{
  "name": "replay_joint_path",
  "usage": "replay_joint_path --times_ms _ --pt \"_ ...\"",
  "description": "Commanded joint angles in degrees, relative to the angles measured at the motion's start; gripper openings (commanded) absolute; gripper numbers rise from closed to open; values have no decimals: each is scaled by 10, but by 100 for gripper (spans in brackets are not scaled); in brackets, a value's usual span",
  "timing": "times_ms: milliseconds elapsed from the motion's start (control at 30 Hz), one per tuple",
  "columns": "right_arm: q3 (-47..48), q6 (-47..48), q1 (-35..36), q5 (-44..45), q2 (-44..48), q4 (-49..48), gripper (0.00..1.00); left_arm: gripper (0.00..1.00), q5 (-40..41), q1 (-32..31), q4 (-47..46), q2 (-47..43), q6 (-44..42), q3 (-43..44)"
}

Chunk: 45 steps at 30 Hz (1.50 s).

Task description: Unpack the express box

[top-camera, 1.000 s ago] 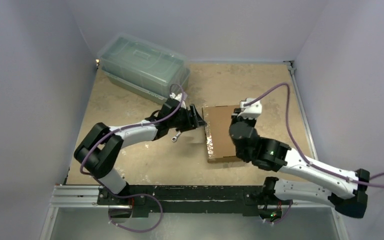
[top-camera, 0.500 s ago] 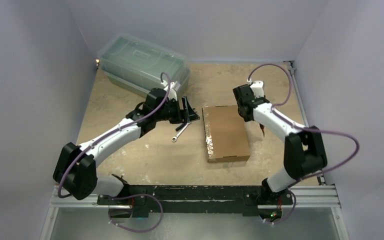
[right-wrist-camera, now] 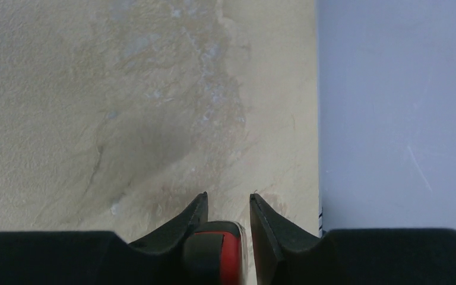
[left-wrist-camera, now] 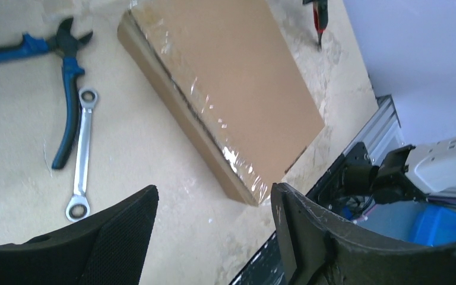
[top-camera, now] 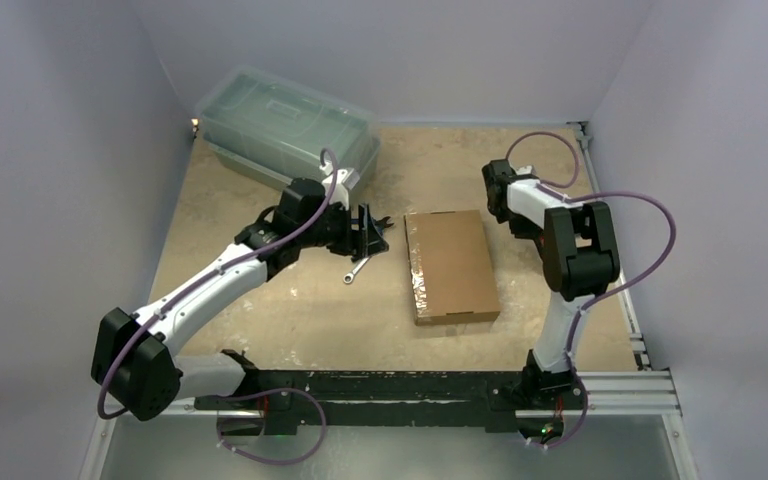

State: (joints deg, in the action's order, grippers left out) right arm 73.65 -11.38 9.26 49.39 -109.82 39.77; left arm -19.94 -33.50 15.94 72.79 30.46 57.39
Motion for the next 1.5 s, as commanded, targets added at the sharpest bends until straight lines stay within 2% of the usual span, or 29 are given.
replay_joint_path --times_ms 0,67,133,233,333,400,500,600,700,800,867,1000,1167,1333,1467 --pt "30 32 -1 -7 -10 6 41 70 -34 0 -29 -30 14 -45" --pt "32 36 -1 -6 -3 -3 48 70 -40 0 -34 -35 21 -57" --pt "39 33 -1 -4 7 -4 51 70 -45 0 -41 -40 29 -69" --pt "54 22 0 0 30 9 63 70 -45 -1 -61 -41 42 -86" --pt "50 21 0 -17 67 -5 68 70 -56 -1 -77 -21 55 -89" --pt "46 20 0 -22 92 -13 76 70 -64 -1 -96 -8 68 -95" --pt "37 42 -2 -33 113 -50 79 70 -74 -4 -118 13 88 -97" --pt "58 41 -2 -53 98 -13 81 70 -75 -13 -132 27 102 -94" --pt "51 54 -2 -87 96 -47 86 70 -61 -27 -135 39 110 -88" --pt "77 46 -2 -112 97 -33 93 70 -43 -44 -141 49 120 -86" --pt "77 34 3 -201 131 -44 98 70 -29 -55 -149 59 130 -87" --pt "13 -4 6 -361 238 -88 99 67 -22 -66 -193 96 154 -87" --pt "-123 -40 14 -541 382 -165 99 64 -7 -66 -231 129 171 -95" --pt "-209 -38 22 -549 424 -168 92 60 -11 -66 -262 172 185 -89" --pt "-224 -55 23 -532 418 -174 86 59 -17 -66 -272 202 189 -82"
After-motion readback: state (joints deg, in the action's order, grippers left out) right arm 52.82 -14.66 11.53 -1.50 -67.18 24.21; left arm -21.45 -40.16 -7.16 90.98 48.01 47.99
